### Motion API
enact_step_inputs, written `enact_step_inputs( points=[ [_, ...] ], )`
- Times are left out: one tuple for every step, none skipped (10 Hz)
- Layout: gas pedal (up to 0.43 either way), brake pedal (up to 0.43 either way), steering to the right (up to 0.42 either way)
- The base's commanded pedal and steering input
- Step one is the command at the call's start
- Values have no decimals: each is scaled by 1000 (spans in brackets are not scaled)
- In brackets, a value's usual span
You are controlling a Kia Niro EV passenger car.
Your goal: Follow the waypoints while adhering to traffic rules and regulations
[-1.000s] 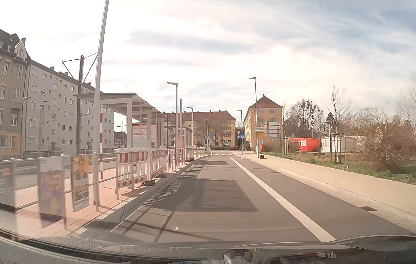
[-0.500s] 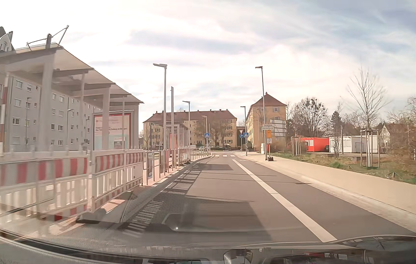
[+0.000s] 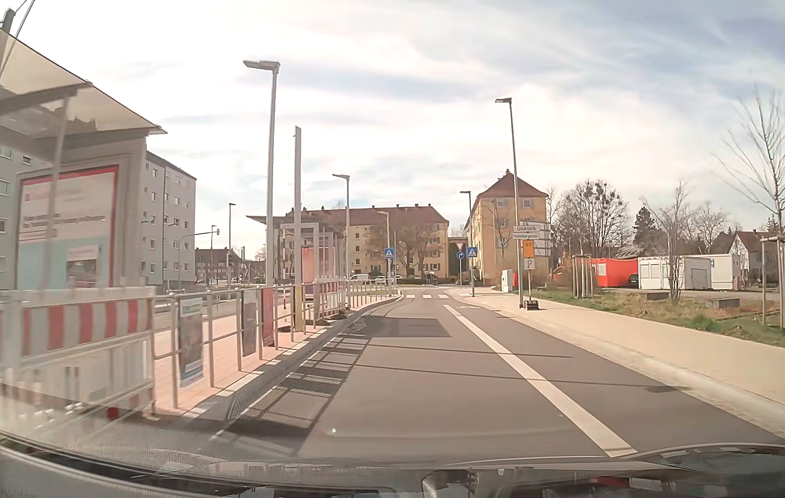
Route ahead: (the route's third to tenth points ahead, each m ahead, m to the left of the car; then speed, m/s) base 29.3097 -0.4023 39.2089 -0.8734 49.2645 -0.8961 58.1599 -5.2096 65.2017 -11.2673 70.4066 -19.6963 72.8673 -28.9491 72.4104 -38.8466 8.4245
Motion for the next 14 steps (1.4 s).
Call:
enact_step_inputs(
  points=[
    [8,0,-1],
    [8,0,-1],
    [8,0,-1],
    [8,0,1],
    [8,0,1],
    [8,0,1],
    [8,0,1],
    [8,0,1],
    [8,0,1],
    [8,0,1],
    [20,0,4],
    [20,0,7],
    [20,0,11],
    [20,0,16]
  ],
)
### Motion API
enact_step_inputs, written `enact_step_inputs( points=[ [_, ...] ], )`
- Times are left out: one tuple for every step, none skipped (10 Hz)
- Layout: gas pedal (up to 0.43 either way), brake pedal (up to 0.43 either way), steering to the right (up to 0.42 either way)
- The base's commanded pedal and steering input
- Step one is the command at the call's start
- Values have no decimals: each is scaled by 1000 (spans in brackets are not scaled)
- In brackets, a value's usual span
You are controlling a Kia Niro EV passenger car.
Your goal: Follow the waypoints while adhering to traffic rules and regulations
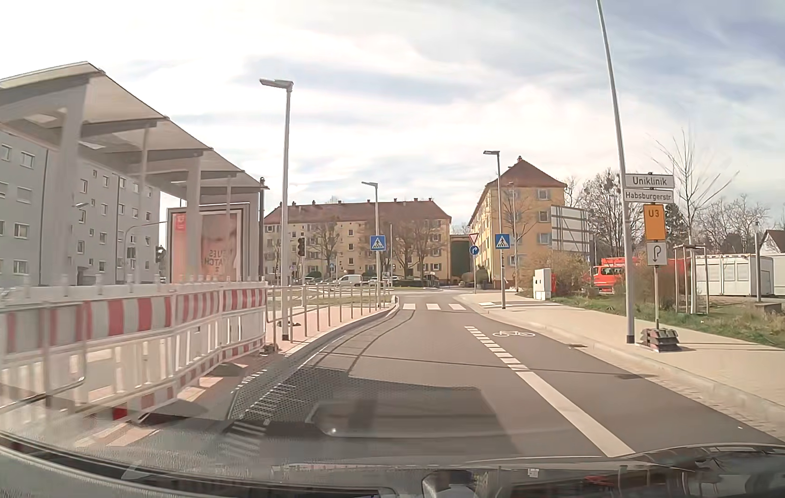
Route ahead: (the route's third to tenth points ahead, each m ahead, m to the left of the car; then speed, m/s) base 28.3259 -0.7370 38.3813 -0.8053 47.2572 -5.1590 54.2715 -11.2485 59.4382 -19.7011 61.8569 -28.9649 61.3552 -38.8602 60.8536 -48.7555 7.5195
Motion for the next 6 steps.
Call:
enact_step_inputs(
  points=[
    [28,0,20],
    [28,0,24],
    [28,0,26],
    [39,0,29],
    [39,0,30],
    [47,0,31]
  ],
)
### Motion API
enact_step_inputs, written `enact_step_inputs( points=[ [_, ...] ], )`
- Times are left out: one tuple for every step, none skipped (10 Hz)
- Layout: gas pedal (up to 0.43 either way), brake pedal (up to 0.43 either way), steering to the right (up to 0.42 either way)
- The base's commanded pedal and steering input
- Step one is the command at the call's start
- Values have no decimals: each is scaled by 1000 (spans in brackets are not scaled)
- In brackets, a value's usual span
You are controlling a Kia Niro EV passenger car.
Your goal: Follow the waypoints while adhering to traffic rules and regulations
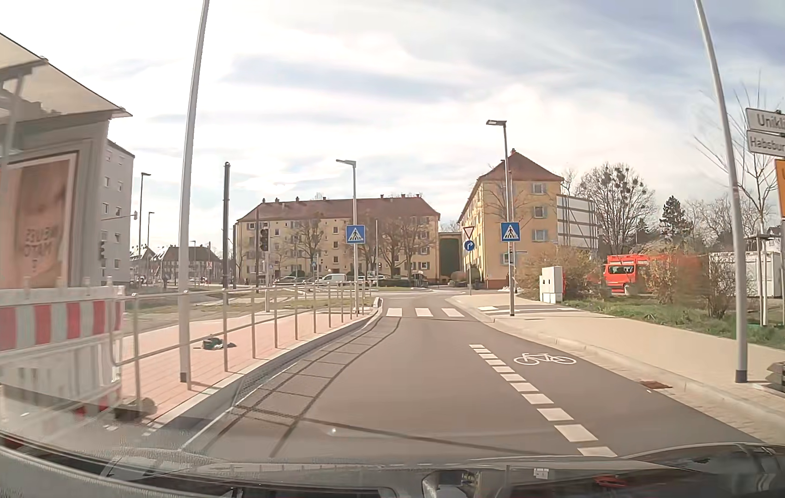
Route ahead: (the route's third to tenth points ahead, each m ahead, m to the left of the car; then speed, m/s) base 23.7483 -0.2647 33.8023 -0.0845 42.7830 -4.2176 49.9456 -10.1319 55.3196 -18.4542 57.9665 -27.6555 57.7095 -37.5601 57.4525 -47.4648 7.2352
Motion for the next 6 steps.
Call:
enact_step_inputs(
  points=[
    [47,0,31],
    [47,0,31],
    [47,0,31],
    [47,0,30],
    [47,0,29],
    [47,0,29]
  ],
)
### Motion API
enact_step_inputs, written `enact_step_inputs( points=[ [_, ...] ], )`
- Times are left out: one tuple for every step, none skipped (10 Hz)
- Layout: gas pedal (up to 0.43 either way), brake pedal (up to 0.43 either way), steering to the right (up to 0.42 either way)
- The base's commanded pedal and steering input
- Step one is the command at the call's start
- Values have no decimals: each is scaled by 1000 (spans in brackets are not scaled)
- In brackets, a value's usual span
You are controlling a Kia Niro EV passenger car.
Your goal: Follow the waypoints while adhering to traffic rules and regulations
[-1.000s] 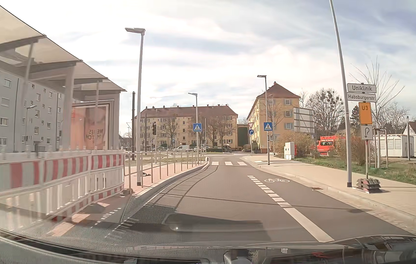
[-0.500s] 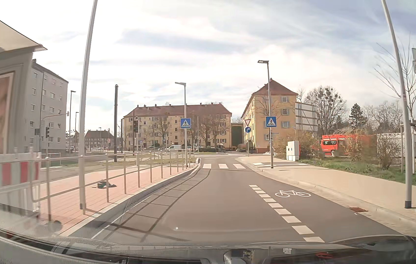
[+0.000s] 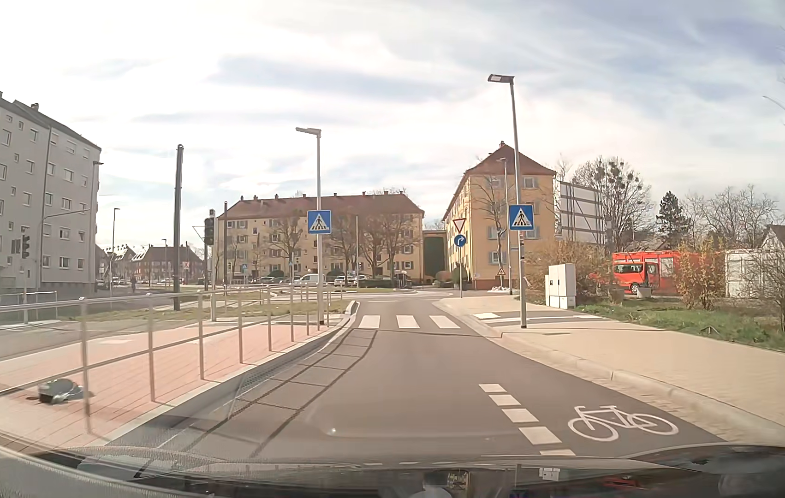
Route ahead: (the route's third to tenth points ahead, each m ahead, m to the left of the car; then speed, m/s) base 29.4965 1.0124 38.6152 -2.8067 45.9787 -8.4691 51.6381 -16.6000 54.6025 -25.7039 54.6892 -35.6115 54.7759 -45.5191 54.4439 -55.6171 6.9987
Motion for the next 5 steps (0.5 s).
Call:
enact_step_inputs(
  points=[
    [47,0,27],
    [47,0,22],
    [47,0,17],
    [47,0,10],
    [47,0,5]
  ],
)
